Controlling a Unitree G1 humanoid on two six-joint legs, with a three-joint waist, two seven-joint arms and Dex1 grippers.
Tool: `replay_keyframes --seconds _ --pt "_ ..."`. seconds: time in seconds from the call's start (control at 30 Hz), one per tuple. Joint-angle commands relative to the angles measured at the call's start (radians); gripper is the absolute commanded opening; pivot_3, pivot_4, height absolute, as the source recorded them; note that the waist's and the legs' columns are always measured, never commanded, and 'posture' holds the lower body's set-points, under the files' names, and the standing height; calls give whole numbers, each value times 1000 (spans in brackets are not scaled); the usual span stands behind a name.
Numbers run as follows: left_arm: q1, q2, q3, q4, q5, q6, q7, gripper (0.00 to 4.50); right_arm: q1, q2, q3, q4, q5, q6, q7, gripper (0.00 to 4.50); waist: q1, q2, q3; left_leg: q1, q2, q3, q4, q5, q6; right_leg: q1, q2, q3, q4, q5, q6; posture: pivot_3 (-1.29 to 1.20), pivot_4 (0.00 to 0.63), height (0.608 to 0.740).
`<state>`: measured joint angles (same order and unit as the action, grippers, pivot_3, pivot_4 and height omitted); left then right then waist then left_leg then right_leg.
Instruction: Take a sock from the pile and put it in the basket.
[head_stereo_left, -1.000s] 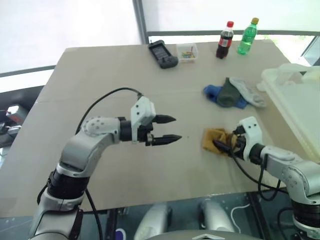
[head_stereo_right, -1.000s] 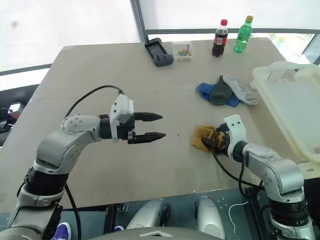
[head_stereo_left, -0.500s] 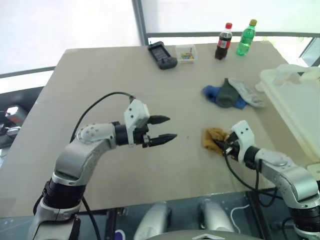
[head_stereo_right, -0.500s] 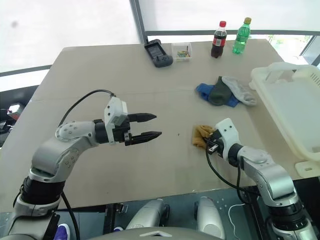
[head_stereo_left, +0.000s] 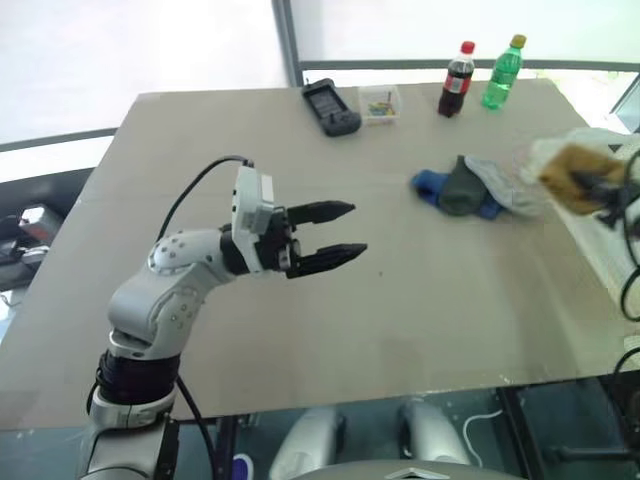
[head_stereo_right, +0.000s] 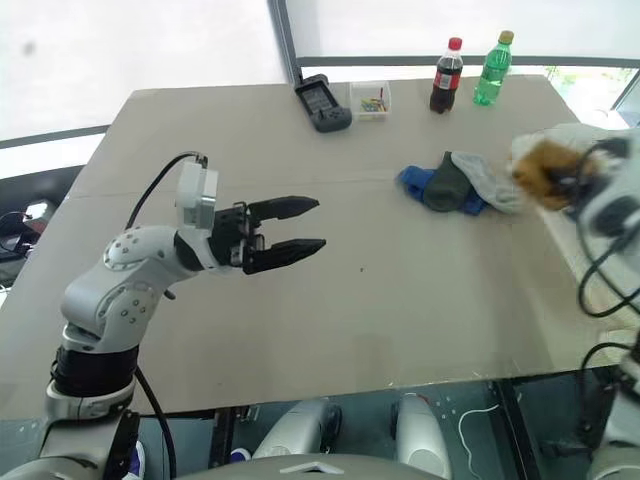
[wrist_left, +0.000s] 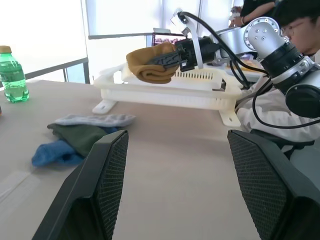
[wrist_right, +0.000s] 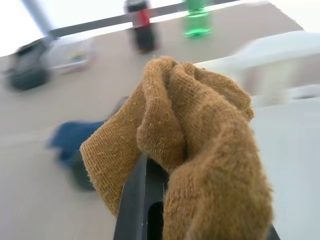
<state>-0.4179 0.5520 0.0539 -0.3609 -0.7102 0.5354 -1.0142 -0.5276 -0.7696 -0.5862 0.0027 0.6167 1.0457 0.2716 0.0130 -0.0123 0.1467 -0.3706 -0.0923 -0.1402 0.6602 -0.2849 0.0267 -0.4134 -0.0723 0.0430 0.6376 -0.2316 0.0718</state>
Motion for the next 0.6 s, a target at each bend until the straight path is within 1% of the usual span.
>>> replay_keyframes --seconds 0.03,0.13,0.23,0.3,0.33,0.37,0.4,0.43,0.47,0.53,0.6 --pt "-26 -18 -8 3 3 -30 12 3380 -73 -43 -8 201 -64 -78 -16 58 -8 0 0 0 0 2 -1 0 0 -1 0 1 0 0 0 0 150 740" --pt "-32 -29 -17 13 12 -40 20 3380 -120 -50 22 351 -97 -126 21 58 -21 0 0 0 1 5 -2 0 0 -2 0 4 0 0 0 0 150 740" --pt "-37 -39 -27 24 27 -55 24 3380 -193 -58 100 617 -199 -283 46 58 -30 0 0 1 1 6 -2 0 1 -2 1 6 0 0 0 0 150 740" --pt "-40 -44 -30 28 34 -60 28 3380 -225 -72 153 746 -257 -367 79 1064 -30 0 0 2 1 9 -2 0 1 -2 1 8 1 0 0 0 150 740" --pt "-41 -46 -30 28 35 -62 31 3380 -240 -81 174 795 -284 -401 79 1345 -30 0 0 3 1 9 -2 0 1 -2 1 8 1 0 0 0 150 740" --pt "-41 -47 -30 28 36 -64 34 3380 -254 -90 191 828 -302 -420 89 1993 -29 0 0 3 1 9 -2 0 1 -1 1 8 1 0 0 0 150 740" --pt "-40 -48 -29 27 37 -65 38 3380 -268 -99 208 853 -320 -436 94 2163 -28 0 0 3 1 9 -2 0 1 -1 1 8 1 0 0 0 150 740" --pt "-38 -49 -28 25 39 -65 43 3380 -279 -110 222 864 -336 -445 91 2660 -27 0 0 3 1 9 -2 0 1 -1 1 8 1 0 0 0 150 740" --pt "-34 -52 -28 23 40 -64 52 3380 -272 -129 251 845 -362 -447 107 3298 -27 0 0 3 1 8 -2 0 1 -1 1 8 1 0 0 0 150 740" --pt "-29 -61 -29 19 41 -60 66 3380 -250 -157 280 803 -389 -437 127 3298 -26 0 0 3 1 8 -2 0 1 -2 1 8 1 0 0 0 150 740" --pt "-28 -67 -33 20 43 -60 73 3380 -221 -172 279 762 -398 -433 121 3298 -22 0 0 2 1 8 -2 0 1 -2 1 7 1 0 0 0 150 740"
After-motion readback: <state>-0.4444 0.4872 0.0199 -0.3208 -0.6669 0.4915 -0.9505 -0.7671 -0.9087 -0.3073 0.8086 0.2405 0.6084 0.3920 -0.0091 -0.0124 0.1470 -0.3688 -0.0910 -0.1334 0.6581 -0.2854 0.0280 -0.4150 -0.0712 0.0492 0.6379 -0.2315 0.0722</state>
